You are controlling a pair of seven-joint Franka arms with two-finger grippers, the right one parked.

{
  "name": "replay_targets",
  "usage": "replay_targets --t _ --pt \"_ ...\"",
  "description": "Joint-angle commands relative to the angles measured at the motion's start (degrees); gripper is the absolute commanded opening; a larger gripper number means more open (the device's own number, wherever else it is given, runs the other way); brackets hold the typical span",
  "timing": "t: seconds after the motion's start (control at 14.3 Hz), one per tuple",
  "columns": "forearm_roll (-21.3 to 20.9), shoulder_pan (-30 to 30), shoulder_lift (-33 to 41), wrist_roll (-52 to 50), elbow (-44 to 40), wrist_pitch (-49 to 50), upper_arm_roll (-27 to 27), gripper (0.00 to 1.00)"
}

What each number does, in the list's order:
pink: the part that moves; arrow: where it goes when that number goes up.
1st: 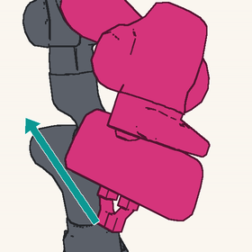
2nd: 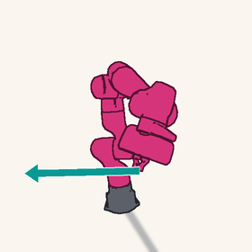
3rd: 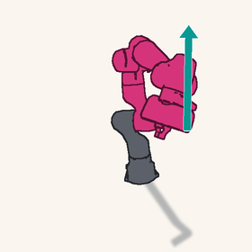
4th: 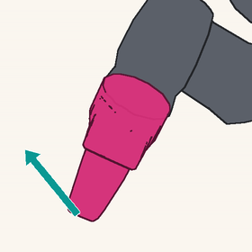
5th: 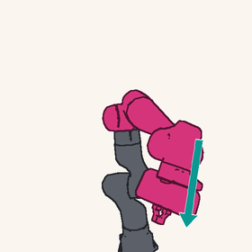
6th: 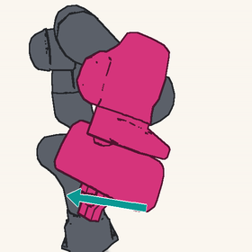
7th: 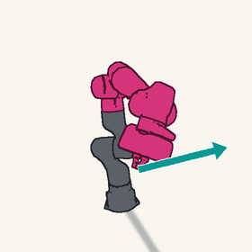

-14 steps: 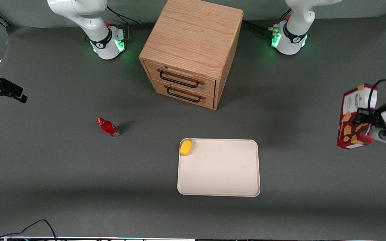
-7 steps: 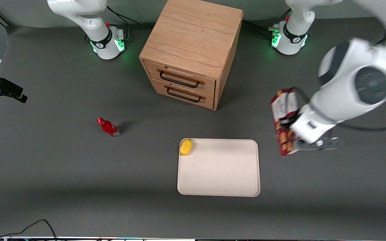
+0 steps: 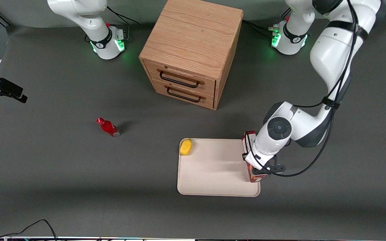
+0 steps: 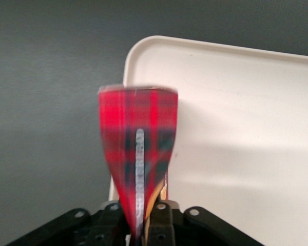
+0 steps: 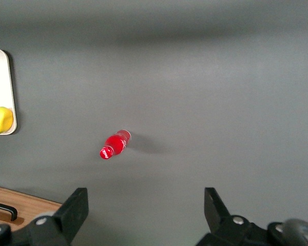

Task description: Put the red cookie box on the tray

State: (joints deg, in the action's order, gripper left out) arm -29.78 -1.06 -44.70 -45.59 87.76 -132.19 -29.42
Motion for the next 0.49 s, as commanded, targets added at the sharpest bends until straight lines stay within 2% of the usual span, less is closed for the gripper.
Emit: replay_targets --t 0.0,0.21,0.28,0.42 --pt "-1.8 0.0 1.8 -2.1 -1.1 1.5 -0.4 1.0" --pt "-0.6 -0.8 7.9 0.1 -1.0 9.6 -0.4 1.0" --pt "1.9 -1.3 10.8 4.1 -1.1 14.2 -0.4 1.0" --pt "13.0 -2.6 18.9 19.4 -1.4 23.3 2.3 1.0"
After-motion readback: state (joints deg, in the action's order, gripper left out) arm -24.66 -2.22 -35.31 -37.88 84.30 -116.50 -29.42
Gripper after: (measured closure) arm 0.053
